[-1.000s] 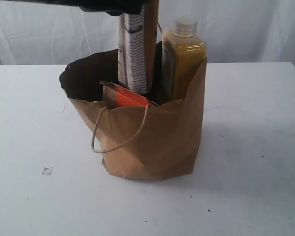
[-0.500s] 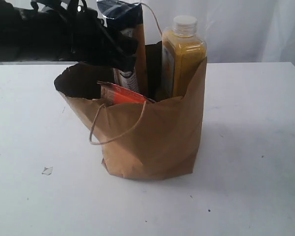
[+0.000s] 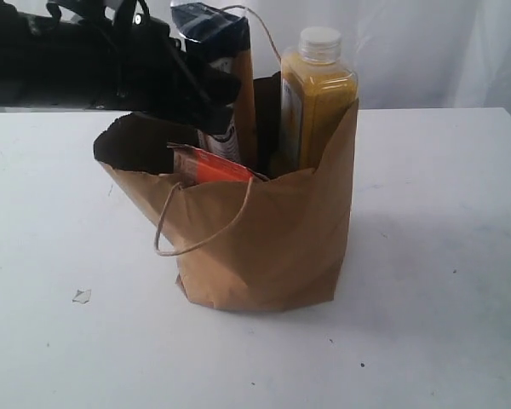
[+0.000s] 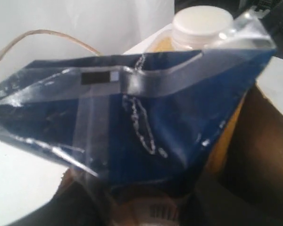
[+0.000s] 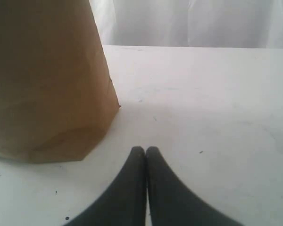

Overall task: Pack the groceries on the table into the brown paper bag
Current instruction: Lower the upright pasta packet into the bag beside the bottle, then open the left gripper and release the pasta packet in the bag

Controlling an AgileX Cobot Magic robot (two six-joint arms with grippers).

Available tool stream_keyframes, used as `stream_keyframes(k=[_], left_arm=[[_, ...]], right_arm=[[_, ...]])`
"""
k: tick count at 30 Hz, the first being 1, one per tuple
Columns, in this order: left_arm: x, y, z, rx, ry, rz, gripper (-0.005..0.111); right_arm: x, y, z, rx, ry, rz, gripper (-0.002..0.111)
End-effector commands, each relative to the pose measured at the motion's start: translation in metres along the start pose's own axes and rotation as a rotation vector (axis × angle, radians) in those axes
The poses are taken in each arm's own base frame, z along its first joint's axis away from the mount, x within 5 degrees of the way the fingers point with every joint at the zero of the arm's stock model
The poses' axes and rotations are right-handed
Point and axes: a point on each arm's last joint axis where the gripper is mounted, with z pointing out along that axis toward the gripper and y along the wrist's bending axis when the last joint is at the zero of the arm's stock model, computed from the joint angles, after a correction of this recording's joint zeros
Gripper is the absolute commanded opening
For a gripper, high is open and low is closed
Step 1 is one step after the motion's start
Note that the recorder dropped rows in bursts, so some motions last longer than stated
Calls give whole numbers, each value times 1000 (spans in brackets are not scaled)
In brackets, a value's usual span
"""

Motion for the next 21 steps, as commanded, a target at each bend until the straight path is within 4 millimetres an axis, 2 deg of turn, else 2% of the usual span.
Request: stream_keyframes(k=[1,6,9,21], left_arm=[[-9,-7,-11,68,-5,-3,18],[-16,-8,-20,63,-35,-8,41],[-17,-8,-22,62,-42,-7,50],[-17,-8,-23,63,-42,-7,52]], right_arm=[[1,0,0,4,-6,6,0],[1,0,0,4,-6,6,0],[1,0,0,4,-6,6,0],[1,0,0,4,-6,6,0]])
